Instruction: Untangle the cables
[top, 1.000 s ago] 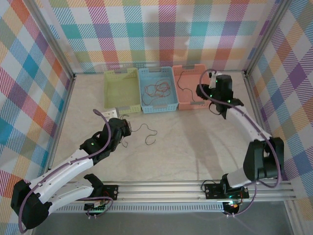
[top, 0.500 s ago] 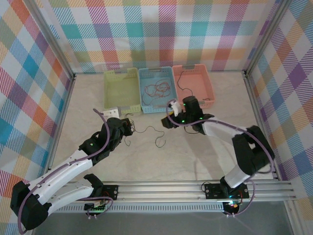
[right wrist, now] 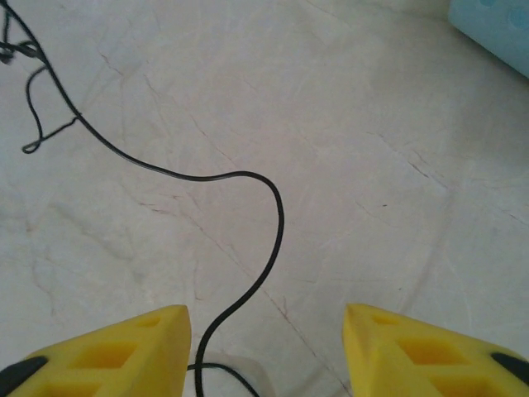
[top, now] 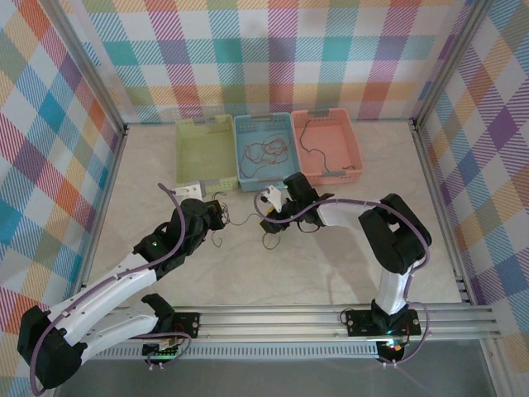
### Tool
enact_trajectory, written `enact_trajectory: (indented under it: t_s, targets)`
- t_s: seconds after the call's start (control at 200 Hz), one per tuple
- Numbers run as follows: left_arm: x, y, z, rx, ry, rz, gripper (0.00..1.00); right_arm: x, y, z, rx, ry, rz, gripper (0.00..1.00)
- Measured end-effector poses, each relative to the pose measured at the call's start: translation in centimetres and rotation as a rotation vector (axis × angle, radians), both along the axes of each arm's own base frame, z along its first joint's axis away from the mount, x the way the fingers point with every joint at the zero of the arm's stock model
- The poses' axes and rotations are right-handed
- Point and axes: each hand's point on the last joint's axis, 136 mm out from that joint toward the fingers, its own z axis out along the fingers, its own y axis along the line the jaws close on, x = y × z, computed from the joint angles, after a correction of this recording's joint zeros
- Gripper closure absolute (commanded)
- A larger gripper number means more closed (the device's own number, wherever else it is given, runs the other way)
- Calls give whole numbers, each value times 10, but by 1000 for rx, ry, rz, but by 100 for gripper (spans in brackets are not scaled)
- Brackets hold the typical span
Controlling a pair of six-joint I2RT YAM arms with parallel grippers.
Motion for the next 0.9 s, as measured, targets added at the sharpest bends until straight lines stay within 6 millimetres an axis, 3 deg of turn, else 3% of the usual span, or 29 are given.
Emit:
enact_trajectory:
  t_s: [0.165, 0.245, 0.355, 0.725, 0.79, 0.9]
  targets:
    - [0, 0, 0, 0, 0, 0, 100, 2, -1, -4, -39, -39, -4, 84]
    - [0, 0, 0, 0, 0, 0, 100, 6, -5, -4, -53, -64, -36, 94]
    - [0, 0, 0, 0, -1, 1, 100, 8, -18, 1, -68, -123, -85, 100]
    - [0, 0, 0, 0, 0, 0, 100, 36, -47, 42, -46, -354, -292, 100]
    - [1, -1, -3, 5, 7, 0, 90, 39, -50, 44, -45, -368, -317, 100]
    - [0, -2, -4, 12, 12, -13, 60, 43, -56, 45, -49, -378, -346, 100]
